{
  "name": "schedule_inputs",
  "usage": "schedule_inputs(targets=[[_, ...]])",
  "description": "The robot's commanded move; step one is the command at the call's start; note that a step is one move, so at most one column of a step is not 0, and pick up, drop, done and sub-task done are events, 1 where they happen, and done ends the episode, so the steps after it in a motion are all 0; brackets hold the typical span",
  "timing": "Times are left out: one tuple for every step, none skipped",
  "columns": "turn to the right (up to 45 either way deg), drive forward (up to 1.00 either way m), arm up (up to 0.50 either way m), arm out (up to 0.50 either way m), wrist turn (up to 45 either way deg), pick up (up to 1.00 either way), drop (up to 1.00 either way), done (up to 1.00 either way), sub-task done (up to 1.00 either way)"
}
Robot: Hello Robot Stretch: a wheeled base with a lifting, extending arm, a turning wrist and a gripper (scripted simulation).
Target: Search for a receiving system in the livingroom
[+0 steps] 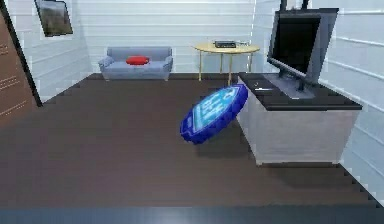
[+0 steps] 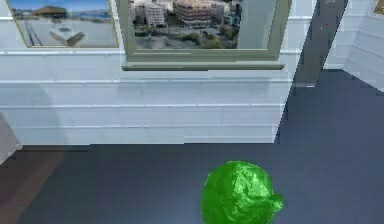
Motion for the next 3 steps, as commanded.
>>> schedule_inputs(targets=[[24.0,0.00,0.00,0.00,0.0,0.00,0.00,0.00,0.00],[0.0,1.00,0.00,0.00,0.0,0.00,0.00,0.00,0.00],[0.0,0.30,0.00,0.00,0.0,0.00,0.00,0.00,0.00]])
